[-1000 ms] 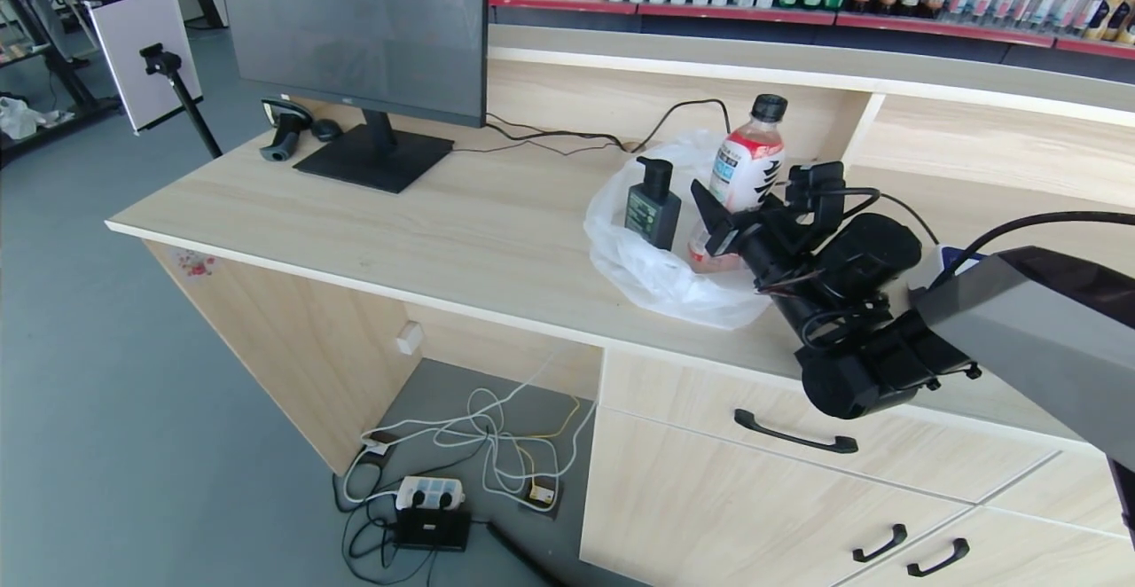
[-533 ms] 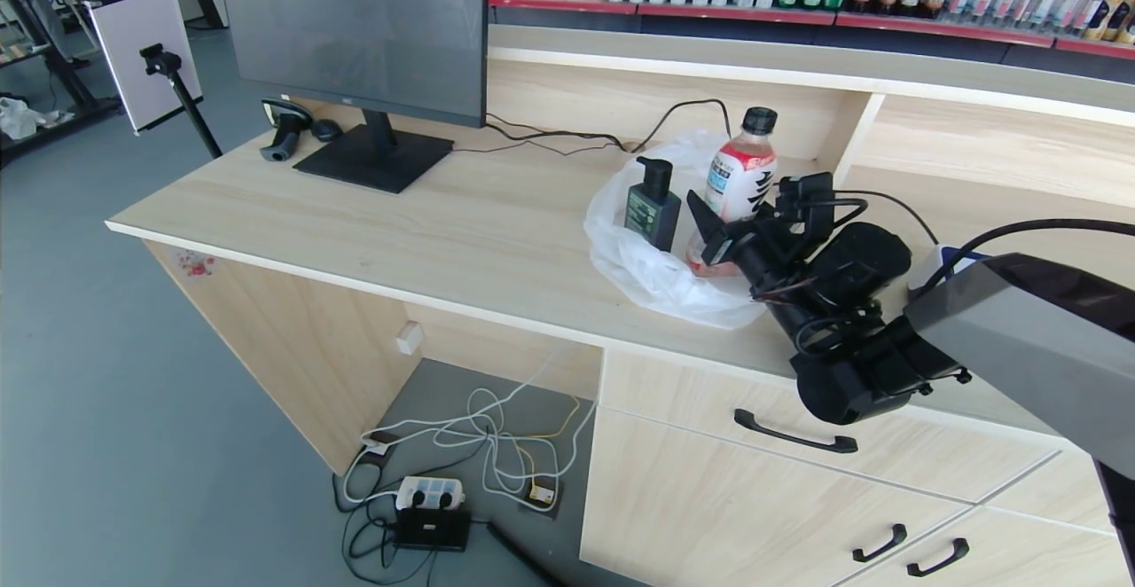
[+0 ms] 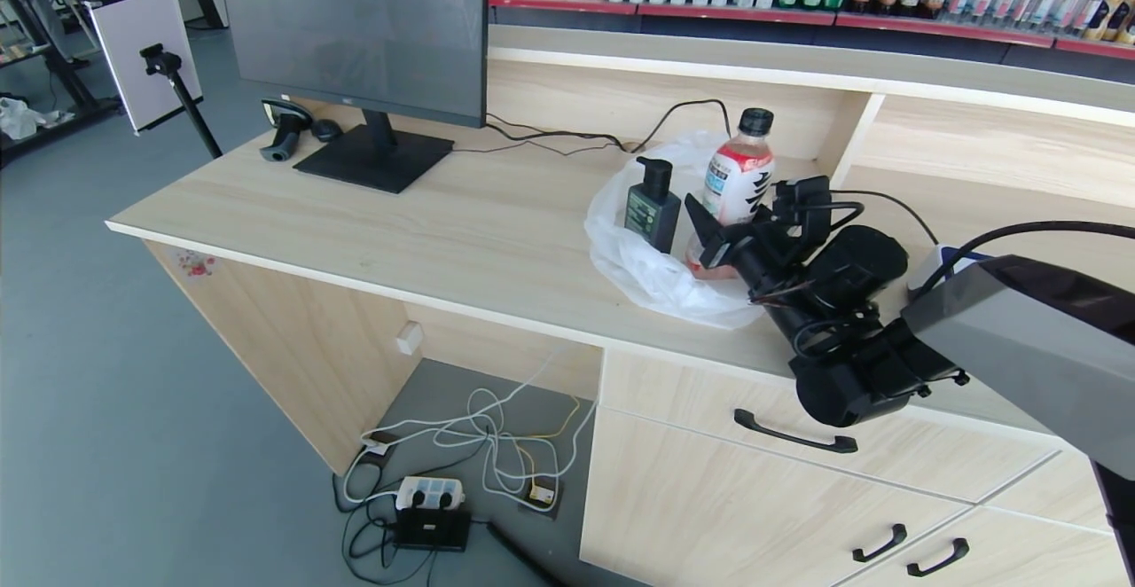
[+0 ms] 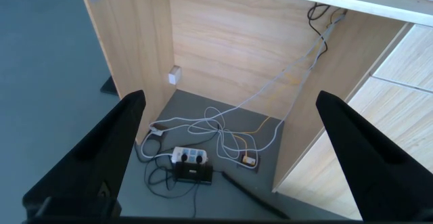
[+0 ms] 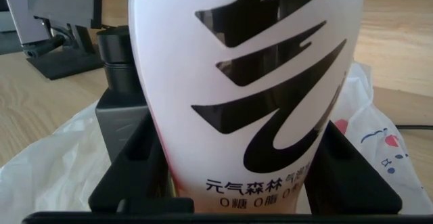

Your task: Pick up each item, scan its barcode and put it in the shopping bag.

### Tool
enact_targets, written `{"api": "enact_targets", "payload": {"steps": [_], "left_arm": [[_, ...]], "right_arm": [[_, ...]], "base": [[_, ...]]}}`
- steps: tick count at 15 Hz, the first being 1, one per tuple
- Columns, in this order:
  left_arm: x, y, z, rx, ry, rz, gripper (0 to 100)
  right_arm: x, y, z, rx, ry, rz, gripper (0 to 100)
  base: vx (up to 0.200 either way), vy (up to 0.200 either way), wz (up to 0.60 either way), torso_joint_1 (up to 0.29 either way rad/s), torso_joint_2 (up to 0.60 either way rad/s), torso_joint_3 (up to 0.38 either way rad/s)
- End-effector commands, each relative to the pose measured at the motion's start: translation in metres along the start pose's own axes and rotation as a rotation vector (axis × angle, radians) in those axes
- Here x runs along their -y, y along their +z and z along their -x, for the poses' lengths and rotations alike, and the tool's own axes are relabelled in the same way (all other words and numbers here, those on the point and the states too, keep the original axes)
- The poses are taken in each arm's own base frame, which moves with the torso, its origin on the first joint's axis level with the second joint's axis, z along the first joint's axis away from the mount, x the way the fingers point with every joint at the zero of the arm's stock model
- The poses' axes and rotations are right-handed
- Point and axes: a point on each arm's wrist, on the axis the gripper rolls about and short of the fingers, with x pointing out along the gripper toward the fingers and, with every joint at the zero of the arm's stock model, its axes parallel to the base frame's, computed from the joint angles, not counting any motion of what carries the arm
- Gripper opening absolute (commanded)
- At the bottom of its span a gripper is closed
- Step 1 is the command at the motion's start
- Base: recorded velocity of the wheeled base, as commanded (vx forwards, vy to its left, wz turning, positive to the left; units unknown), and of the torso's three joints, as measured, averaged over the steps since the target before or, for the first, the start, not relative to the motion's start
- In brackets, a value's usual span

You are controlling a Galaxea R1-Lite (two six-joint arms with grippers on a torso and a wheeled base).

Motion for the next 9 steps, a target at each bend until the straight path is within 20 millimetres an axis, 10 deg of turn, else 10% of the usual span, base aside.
{"api": "enact_targets", "payload": {"steps": [1,2,9], "left_arm": [[0.0000,0.0000,0.0000,0.000,0.001,0.000,100],[0.0000,0.0000,0.0000,0.000,0.000,0.000,100],[0.0000,0.0000,0.0000,0.000,0.000,0.000,100]], "right_arm": [[-0.0005,-0.0037,0.0024,-0.015,0.001,-0.003,0],[-0.0006,-0.0043,0.0037,-0.021,0.001,-0.004,100],[-0.0004,0.0016,0.0036,-0.012,0.001,-0.001,100]], "base": [[0.000,0.000,0.00,0.000,0.00,0.000],[0.000,0.000,0.00,0.000,0.00,0.000],[0.000,0.000,0.00,0.000,0.00,0.000]]}}
